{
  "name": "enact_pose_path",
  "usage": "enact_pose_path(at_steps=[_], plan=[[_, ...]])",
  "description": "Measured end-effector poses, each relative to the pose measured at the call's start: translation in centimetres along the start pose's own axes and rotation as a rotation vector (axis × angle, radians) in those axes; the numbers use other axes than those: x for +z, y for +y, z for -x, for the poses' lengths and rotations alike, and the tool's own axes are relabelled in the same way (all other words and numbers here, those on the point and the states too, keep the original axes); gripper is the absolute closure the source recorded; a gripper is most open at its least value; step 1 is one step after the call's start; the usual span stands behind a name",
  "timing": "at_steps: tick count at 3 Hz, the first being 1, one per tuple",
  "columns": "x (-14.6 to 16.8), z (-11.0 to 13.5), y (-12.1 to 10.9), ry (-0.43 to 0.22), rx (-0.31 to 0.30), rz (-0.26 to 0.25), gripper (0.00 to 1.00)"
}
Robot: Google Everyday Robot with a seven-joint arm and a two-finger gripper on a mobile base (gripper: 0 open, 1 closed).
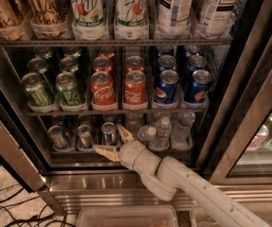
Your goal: Pick redbull can from bottom shelf of fridge
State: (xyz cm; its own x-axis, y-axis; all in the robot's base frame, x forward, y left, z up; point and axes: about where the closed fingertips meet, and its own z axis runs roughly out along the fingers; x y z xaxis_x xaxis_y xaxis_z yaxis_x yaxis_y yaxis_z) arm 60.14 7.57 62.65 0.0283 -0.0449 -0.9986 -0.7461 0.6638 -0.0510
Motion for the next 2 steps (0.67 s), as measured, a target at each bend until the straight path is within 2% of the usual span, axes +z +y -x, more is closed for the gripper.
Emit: enact_pose_path(at_steps=[2], plan=[[2.04,-0.28,0.0,0.012,0.005,0.031,0.29]])
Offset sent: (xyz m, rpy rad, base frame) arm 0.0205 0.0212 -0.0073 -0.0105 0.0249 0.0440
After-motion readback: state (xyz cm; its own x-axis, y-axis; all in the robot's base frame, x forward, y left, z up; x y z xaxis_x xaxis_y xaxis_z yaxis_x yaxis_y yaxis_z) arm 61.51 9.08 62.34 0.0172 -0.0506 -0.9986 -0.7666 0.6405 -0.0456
